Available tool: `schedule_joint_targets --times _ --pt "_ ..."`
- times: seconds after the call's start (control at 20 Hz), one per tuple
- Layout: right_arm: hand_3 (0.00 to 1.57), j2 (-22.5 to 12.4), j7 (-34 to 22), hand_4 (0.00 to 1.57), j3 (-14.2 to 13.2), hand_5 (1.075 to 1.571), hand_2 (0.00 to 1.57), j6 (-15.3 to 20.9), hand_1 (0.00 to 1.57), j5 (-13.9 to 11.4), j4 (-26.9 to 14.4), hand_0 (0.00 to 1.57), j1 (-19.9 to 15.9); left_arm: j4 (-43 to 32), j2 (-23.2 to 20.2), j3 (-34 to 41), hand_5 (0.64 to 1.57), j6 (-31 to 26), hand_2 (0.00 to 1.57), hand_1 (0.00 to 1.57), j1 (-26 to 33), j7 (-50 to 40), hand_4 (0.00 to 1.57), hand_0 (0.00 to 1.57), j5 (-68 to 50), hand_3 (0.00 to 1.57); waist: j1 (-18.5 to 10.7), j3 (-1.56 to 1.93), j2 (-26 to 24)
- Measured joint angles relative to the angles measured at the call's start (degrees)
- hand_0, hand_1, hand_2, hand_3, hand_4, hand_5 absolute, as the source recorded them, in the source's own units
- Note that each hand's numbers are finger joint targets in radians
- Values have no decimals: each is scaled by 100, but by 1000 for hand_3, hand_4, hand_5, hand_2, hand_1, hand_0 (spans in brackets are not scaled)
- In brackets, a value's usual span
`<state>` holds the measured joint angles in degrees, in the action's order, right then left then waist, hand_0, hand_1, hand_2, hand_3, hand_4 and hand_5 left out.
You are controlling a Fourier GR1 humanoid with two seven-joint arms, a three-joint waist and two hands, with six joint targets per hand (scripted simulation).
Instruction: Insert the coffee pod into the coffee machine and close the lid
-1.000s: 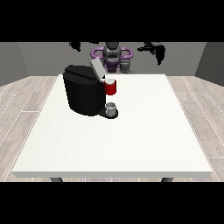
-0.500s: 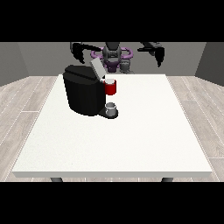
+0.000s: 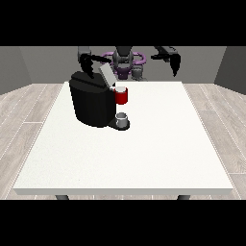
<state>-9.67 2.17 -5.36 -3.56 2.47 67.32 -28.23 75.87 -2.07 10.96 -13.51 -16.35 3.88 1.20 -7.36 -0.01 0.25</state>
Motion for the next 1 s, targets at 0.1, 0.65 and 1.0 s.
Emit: schedule_joint_targets --times 0.1,0.65,1.0 --pt "0 8 -28 0 58 1571 0 -23 0 -69 -46 0 -93 39 -118 50 1571 -34 0 0 35 -35 0 0 -85 0 49 -4 13" --pt "0 16 221 0 26 1571 0 20 0 -284 -521 0 -651 368 -229 -41 1571 124 0 0 136 -50 0 0 -227 0 36 -30 247" --pt "0 102 242 0 61 1571 0 81 0 -373 -666 0 -932 342 -368 -43 1571 81 0 0 185 -19 0 0 -288 0 0 -16 315"
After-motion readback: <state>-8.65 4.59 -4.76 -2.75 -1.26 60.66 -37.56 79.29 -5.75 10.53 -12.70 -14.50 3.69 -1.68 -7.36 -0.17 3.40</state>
